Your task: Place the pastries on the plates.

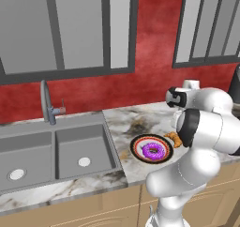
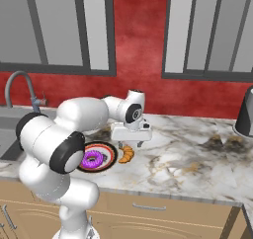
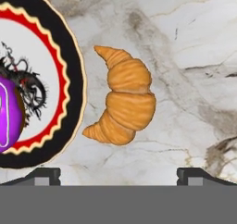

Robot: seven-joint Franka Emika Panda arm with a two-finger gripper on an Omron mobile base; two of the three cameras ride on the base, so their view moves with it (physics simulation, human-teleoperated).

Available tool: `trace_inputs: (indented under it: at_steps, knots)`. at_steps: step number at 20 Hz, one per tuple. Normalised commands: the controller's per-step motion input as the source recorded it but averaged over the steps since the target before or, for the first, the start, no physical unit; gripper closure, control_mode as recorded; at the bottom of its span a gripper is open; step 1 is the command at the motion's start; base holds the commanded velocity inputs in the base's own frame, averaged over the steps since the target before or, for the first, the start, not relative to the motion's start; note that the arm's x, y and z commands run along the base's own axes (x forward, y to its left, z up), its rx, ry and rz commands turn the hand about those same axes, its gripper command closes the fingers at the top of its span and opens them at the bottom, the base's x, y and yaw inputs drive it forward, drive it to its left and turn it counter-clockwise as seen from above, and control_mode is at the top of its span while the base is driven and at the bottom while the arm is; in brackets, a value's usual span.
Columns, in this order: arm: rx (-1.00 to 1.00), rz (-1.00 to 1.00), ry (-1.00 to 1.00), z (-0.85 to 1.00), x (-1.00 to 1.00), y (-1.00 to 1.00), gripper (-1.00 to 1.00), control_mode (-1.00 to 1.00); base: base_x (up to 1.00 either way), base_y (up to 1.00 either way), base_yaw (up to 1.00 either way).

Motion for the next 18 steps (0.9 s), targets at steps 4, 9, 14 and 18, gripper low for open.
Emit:
trace_inputs:
  at_steps: [4, 9, 14, 18]
  knots:
    - [0.0, 0.0, 0.0, -0.18, 0.11, 0.0, -1.0, -1.0, 0.0, 0.0, 0.0]
    - [0.0, 0.0, 0.0, -0.15, 0.23, 0.0, -1.0, -1.0, 0.0, 0.0, 0.0]
    - [0.0, 0.0, 0.0, -0.15, 0.07, 0.0, -1.0, -1.0, 0.0, 0.0, 0.0]
    - [0.0, 0.0, 0.0, -0.23, 0.0, 0.0, -1.0, -1.0, 0.0, 0.0, 0.0]
